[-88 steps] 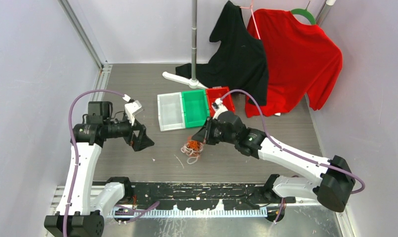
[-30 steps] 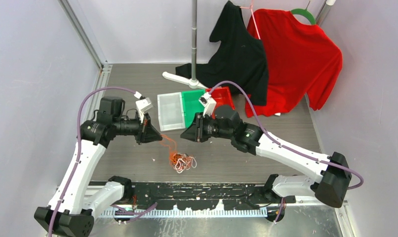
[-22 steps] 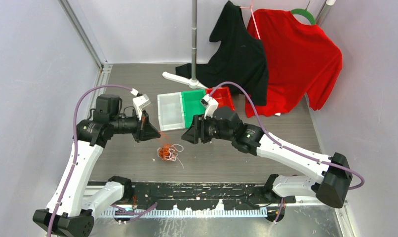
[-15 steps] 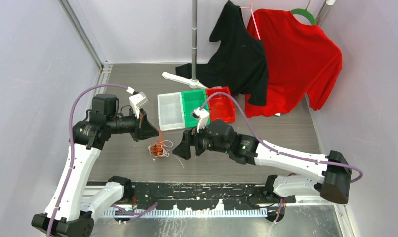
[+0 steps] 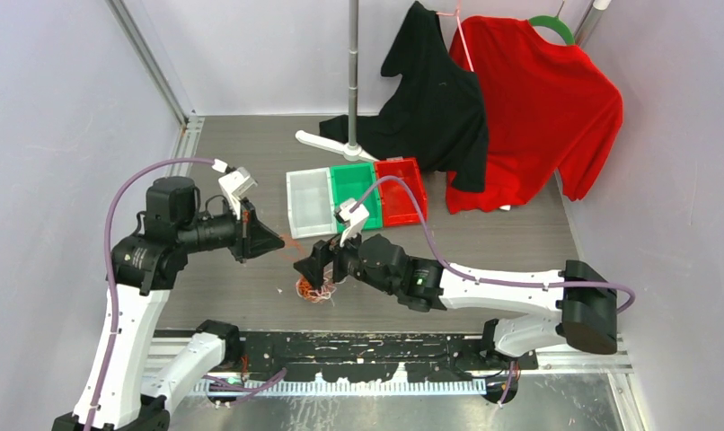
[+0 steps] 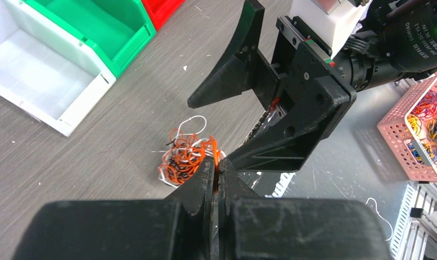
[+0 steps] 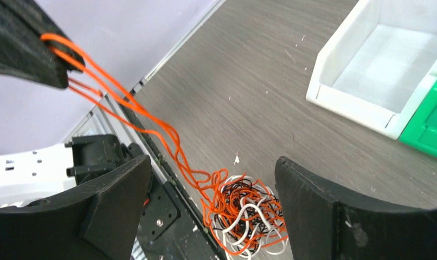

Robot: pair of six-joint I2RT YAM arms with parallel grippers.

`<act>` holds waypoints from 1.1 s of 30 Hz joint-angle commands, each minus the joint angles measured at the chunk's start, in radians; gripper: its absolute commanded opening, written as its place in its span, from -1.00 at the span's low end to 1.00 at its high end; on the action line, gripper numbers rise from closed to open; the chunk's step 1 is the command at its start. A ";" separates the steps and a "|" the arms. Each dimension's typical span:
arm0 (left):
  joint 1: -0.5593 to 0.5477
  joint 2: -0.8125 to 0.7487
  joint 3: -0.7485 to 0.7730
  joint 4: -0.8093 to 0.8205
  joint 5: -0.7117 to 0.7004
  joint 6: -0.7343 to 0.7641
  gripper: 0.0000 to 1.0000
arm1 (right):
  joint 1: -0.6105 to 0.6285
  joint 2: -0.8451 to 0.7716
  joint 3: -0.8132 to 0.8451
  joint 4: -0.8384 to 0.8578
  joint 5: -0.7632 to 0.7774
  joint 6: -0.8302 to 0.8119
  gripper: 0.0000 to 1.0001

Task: Untangle the cables
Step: Untie the cable.

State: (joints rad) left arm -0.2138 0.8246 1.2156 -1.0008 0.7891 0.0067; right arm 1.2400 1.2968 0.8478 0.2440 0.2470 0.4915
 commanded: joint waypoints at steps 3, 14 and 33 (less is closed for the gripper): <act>0.004 -0.018 0.051 -0.015 0.040 -0.035 -1.00 | 0.010 0.040 0.053 0.157 0.123 -0.008 0.78; 0.004 -0.004 0.074 -0.035 0.047 -0.051 -1.00 | 0.014 0.138 0.128 0.225 0.085 0.012 0.77; 0.004 0.080 0.400 -0.039 0.086 -0.118 -1.00 | 0.016 0.223 -0.083 0.324 0.217 0.080 0.76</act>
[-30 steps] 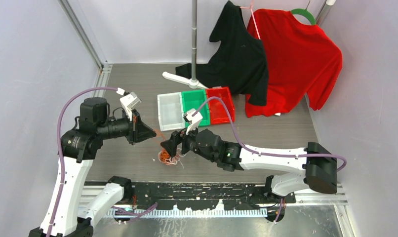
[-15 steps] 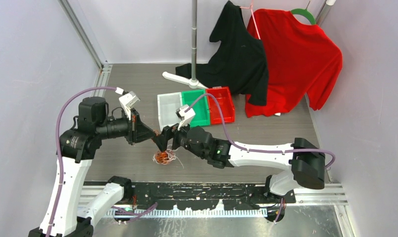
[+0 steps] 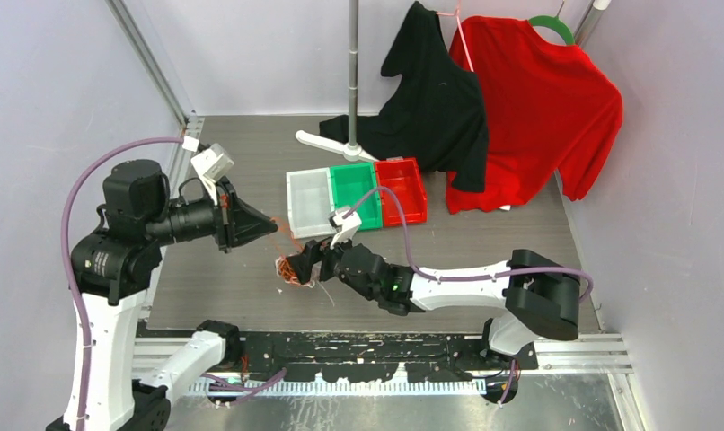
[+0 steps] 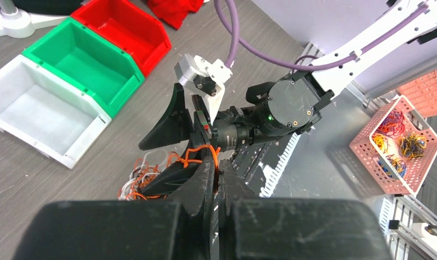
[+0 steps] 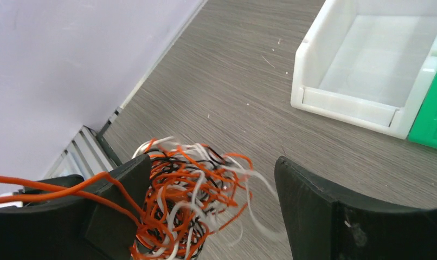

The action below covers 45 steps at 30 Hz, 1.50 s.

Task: Untangle the cables
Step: Untie the cable.

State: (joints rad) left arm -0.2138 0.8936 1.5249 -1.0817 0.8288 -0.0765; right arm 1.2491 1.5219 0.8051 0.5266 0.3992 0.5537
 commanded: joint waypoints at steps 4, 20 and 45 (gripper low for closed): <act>0.004 0.029 0.153 0.049 0.031 -0.034 -1.00 | 0.007 -0.017 -0.104 0.045 0.089 0.033 0.74; 0.004 0.094 0.416 0.048 -0.126 0.075 -1.00 | 0.007 -0.101 -0.386 0.048 0.192 0.153 0.66; 0.004 0.004 0.221 0.026 -0.097 0.176 -1.00 | 0.007 -0.379 -0.290 -0.224 0.207 0.038 -0.26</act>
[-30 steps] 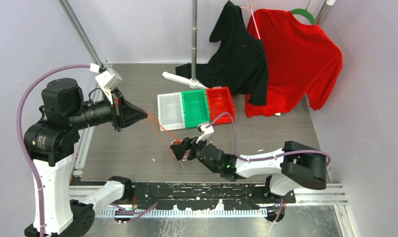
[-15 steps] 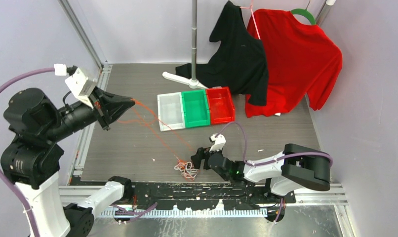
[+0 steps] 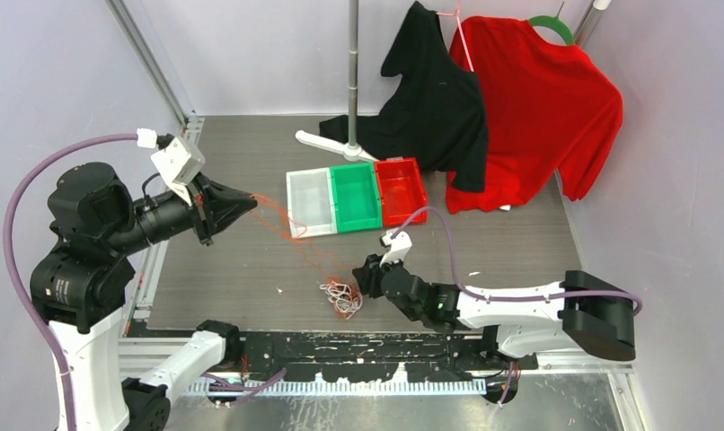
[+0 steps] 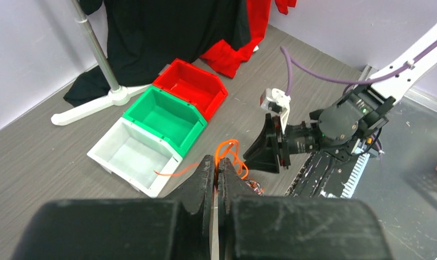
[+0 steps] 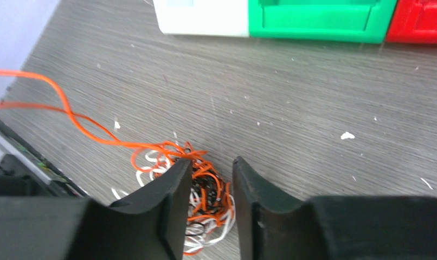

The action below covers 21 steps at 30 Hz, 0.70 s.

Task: Untangle the cables
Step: Untie the cable.

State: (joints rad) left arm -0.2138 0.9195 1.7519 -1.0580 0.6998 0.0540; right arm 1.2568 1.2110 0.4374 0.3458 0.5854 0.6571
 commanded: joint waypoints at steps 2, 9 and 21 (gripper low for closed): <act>0.005 -0.039 -0.036 -0.002 0.014 0.064 -1.00 | 0.000 -0.095 0.109 -0.072 0.023 -0.095 -0.48; 0.004 -0.092 -0.133 -0.005 -0.032 0.112 -1.00 | -0.006 -0.180 0.216 -0.172 0.030 -0.177 -0.98; 0.004 -0.070 -0.098 -0.013 -0.002 0.119 -1.00 | -0.009 -0.052 0.429 -0.117 -0.312 -0.344 0.89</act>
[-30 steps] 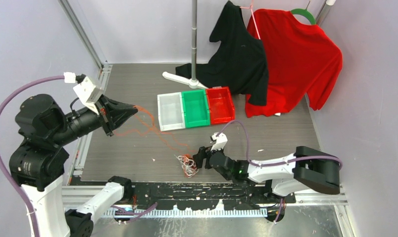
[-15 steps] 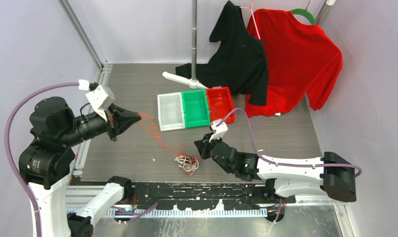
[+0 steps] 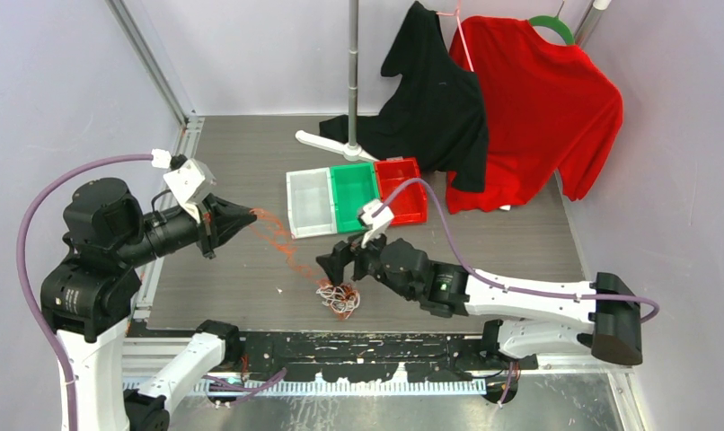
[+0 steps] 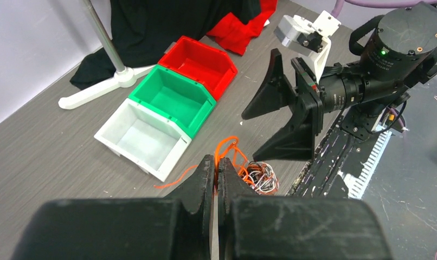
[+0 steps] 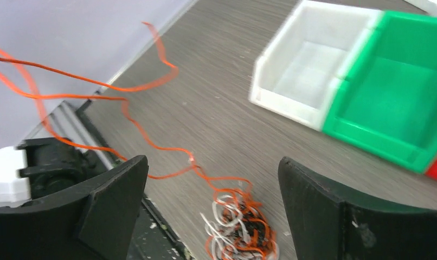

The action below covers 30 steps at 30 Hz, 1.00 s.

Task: Untangle the cables
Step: Untie the cable.

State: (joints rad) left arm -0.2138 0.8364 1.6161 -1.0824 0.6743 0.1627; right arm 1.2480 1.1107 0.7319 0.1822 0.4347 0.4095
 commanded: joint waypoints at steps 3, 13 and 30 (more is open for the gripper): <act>0.004 0.019 0.044 0.002 0.040 0.008 -1.00 | 0.001 0.114 0.226 0.050 -0.203 -0.137 0.88; 0.004 0.025 0.073 -0.011 0.053 0.020 -1.00 | 0.000 0.258 0.353 0.030 -0.271 -0.174 0.76; 0.004 -0.053 -0.033 -0.015 -0.150 0.116 -1.00 | -0.001 0.116 0.320 -0.023 -0.058 -0.224 -0.98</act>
State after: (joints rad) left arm -0.2138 0.8272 1.6417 -1.1267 0.6548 0.2161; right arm 1.2480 1.3808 1.0592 0.1856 0.2596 0.2298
